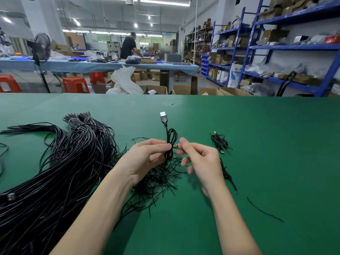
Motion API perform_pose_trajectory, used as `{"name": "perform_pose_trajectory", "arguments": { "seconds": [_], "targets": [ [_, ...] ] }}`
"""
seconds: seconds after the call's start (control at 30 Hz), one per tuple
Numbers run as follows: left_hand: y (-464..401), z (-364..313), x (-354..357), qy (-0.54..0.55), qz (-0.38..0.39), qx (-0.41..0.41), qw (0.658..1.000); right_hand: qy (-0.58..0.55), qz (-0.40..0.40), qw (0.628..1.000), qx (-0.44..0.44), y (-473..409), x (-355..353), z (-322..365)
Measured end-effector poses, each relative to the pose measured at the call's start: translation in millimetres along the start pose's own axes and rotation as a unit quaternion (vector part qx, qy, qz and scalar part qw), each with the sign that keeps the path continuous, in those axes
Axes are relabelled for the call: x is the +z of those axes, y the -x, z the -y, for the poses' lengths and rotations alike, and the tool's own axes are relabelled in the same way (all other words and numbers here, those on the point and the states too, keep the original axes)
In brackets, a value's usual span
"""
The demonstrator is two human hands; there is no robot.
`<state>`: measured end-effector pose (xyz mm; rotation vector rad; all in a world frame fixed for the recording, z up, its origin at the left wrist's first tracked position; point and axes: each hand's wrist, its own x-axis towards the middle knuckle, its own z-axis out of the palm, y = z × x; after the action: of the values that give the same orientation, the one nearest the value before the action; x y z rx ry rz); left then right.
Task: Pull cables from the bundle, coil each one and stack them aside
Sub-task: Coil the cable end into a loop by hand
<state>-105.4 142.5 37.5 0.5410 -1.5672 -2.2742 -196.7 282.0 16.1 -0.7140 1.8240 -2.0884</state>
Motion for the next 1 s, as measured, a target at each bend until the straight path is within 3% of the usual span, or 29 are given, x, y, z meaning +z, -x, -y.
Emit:
{"name": "perform_pose_trajectory", "arguments": {
  "seconds": [0.13,0.27,0.53,0.8,0.9,1.0],
  "targets": [
    [1.8,0.6,1.8,-0.033,0.017,0.039,0.999,-0.105,0.057,0.973,0.196,-1.6,-5.0,7.7],
    [3.9,1.5,2.8,-0.056,0.019,0.053,0.997,-0.091,0.086,0.968,0.219,-1.7,-12.0,6.6],
    [3.2,-1.6,-1.5,-0.065,0.026,0.022,0.997,-0.024,0.111,0.988,0.109,-1.6,-16.7,2.9],
    [4.9,-8.4,-6.3,-0.017,0.046,-0.063,0.997,0.061,0.085,0.991,-0.084,4.3,-6.9,4.2],
    [4.7,-10.7,-10.6,0.043,0.057,-0.109,0.991,0.132,0.068,0.971,-0.185,2.9,-7.8,6.3],
    [5.3,-12.6,-16.5,0.103,0.078,-0.147,0.981,0.234,0.057,0.908,-0.343,-2.3,-6.6,10.7]
  ]
}}
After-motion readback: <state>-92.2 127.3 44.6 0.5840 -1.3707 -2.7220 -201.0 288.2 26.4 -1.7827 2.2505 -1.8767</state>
